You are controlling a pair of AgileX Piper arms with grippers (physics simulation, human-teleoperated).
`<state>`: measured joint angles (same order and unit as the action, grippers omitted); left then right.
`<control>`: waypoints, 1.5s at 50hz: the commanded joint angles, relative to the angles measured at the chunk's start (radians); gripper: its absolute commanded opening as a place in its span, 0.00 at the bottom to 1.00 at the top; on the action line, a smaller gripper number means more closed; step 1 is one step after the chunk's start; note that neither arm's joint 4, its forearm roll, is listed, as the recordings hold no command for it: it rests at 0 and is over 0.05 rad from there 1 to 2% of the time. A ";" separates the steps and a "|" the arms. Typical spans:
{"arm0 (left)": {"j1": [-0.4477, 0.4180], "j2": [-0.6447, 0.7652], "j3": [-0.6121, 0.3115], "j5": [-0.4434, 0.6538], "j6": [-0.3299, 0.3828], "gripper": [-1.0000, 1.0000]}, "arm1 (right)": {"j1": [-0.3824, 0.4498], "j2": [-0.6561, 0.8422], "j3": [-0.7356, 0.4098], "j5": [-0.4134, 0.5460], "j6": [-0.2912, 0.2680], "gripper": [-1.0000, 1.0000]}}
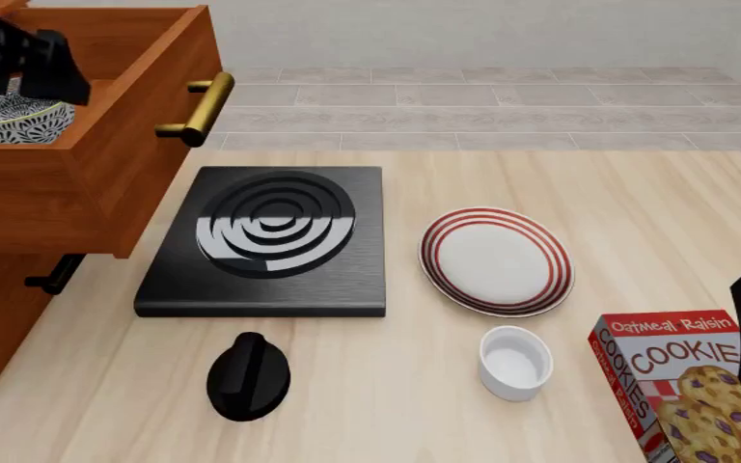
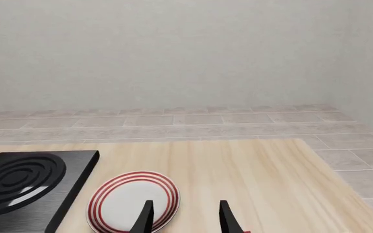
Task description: Pick the akita bowl in the top layer of the wooden cabinet and place it on the plate.
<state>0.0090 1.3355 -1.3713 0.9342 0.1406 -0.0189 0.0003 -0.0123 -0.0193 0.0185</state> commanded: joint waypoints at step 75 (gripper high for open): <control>0.018 0.029 0.118 -0.099 0.026 0.00 | -0.005 0.000 -0.002 0.004 0.009 1.00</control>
<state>0.0299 1.3489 -1.2588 0.8216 0.1635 -0.0239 0.0007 -0.0141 -0.0152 0.0261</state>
